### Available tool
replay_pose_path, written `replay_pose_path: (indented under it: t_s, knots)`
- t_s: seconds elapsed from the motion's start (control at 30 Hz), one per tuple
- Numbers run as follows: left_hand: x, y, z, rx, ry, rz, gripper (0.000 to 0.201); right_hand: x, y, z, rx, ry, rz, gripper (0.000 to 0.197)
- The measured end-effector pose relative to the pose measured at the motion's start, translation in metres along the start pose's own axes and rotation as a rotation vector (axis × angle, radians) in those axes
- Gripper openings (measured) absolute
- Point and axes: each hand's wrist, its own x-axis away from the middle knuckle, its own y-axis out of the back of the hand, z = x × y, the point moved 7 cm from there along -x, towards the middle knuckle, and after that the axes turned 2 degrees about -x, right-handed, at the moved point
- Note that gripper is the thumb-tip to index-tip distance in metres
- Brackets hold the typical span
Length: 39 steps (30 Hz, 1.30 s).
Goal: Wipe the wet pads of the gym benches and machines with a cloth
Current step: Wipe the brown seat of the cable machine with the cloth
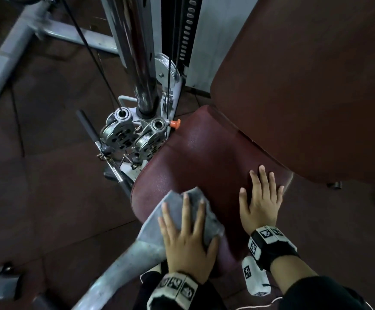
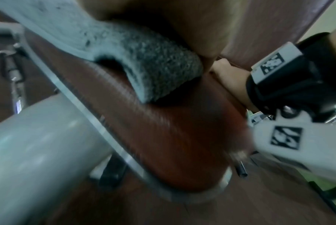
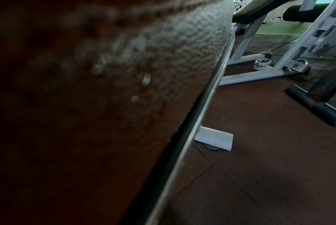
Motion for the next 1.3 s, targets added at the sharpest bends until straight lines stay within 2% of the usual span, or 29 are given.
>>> replay_pose_path:
  t_s: [0.13, 0.2, 0.3, 0.4, 0.5, 0.57, 0.6, 0.67, 0.77, 0.87, 0.97, 1.03, 1.13, 1.23, 1.3]
  knots:
    - [-0.062, 0.014, -0.001, -0.078, -0.097, 0.001, 0.079, 0.000, 0.000, 0.000, -0.001, 0.000, 0.002, 0.056]
    - [-0.092, 0.028, 0.015, -0.099, -0.039, -0.029, 0.079, 0.000, 0.000, 0.000, -0.004, -0.001, 0.009, 0.056]
    - [-0.113, 0.043, 0.059, -0.067, 0.172, -0.016, 0.083, 0.000, 0.000, -0.001, -0.005, 0.001, 0.020, 0.057]
    - [-0.095, 0.047, 0.098, 0.079, 0.332, -0.072, 0.088, 0.000, 0.000, 0.000, -0.008, 0.002, 0.012, 0.056]
    - [-0.049, 0.035, 0.102, 0.137, 0.369, -0.180, 0.084, 0.000, 0.001, 0.001, -0.010, 0.002, -0.005, 0.055]
    - [-0.017, 0.023, 0.091, 0.170, 0.387, -0.206, 0.081, 0.000, 0.001, 0.001, -0.011, 0.001, -0.013, 0.055]
    - [-0.003, 0.015, 0.081, 0.151, 0.359, -0.192, 0.080, 0.000, 0.000, 0.002, -0.010, 0.001, -0.014, 0.055]
    - [0.015, -0.003, 0.048, 0.073, 0.229, -0.069, 0.082, 0.000, 0.000, 0.001, -0.010, 0.000, -0.017, 0.055]
    - [0.019, -0.015, 0.002, -0.007, 0.075, 0.071, 0.080, 0.000, 0.001, 0.001, -0.009, 0.002, -0.020, 0.055]
    - [-0.012, -0.004, -0.015, -0.030, -0.009, 0.051, 0.079, 0.000, 0.001, 0.002, -0.002, 0.005, -0.013, 0.055]
    - [-0.056, 0.010, -0.004, -0.053, -0.032, 0.019, 0.074, 0.000, 0.002, 0.002, 0.005, 0.013, -0.009, 0.055]
    - [-0.080, 0.021, 0.015, -0.078, 0.033, -0.001, 0.072, 0.000, 0.001, 0.002, 0.005, 0.012, -0.004, 0.055]
    - [-0.098, 0.041, 0.051, -0.053, 0.219, -0.034, 0.071, 0.000, 0.000, 0.001, 0.000, 0.008, 0.018, 0.056]
    - [-0.088, 0.047, 0.086, 0.053, 0.444, -0.022, 0.072, 0.000, 0.000, 0.000, 0.002, 0.011, 0.019, 0.056]
    - [-0.069, 0.041, 0.097, 0.121, 0.497, -0.079, 0.071, 0.000, 0.000, 0.000, 0.003, 0.013, 0.013, 0.055]
